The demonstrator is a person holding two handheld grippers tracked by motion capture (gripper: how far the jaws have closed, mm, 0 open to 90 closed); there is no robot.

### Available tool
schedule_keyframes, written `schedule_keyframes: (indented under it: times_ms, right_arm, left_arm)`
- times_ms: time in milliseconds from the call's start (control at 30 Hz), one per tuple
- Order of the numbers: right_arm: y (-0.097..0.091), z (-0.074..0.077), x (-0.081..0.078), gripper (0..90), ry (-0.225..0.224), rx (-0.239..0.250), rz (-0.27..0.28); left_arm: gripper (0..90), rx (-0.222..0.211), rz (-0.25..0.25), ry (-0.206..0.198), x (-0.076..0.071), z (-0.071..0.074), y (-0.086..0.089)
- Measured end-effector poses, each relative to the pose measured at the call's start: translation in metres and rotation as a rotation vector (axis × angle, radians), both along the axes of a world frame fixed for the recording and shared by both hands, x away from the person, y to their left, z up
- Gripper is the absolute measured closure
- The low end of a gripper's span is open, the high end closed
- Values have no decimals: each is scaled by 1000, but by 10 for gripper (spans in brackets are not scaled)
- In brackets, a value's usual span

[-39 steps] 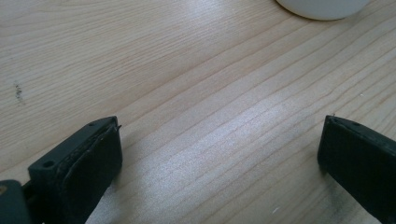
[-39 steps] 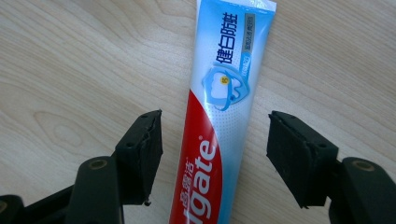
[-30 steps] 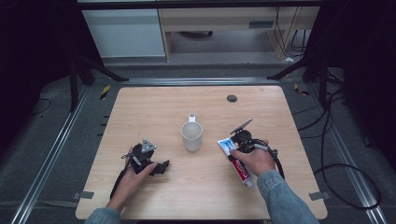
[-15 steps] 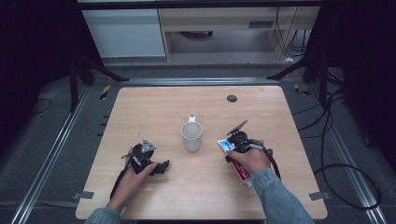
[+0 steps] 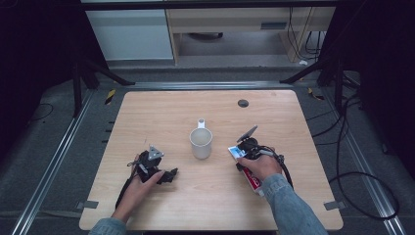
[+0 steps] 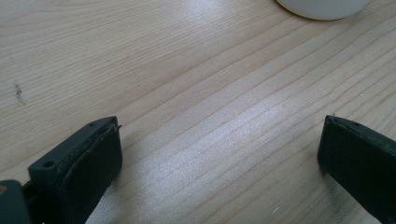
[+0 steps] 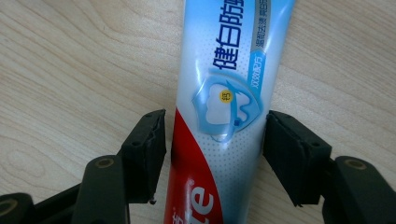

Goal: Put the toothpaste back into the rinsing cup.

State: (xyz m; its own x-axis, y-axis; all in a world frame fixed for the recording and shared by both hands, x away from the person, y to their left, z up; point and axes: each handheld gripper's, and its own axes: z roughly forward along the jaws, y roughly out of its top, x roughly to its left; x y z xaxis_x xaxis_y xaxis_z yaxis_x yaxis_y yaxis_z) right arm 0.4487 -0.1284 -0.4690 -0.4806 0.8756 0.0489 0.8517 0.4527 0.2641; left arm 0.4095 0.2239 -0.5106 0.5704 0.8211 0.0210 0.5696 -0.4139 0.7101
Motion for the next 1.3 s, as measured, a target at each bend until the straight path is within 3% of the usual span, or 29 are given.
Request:
schedule_keyframes:
  times_ms: [667,900,1300]
  right_arm:
    - [6,-1,2,498,4,-45,25]
    - [1,7,3,664,-5,-15,55]
    - [-7,20,3,715,-34,27,51]
  left_arm:
    - [0,0,0,0,0,0,0]
    - [0,0,0,0,0,0,0]
    - [0,0,0,0,0,0,0]
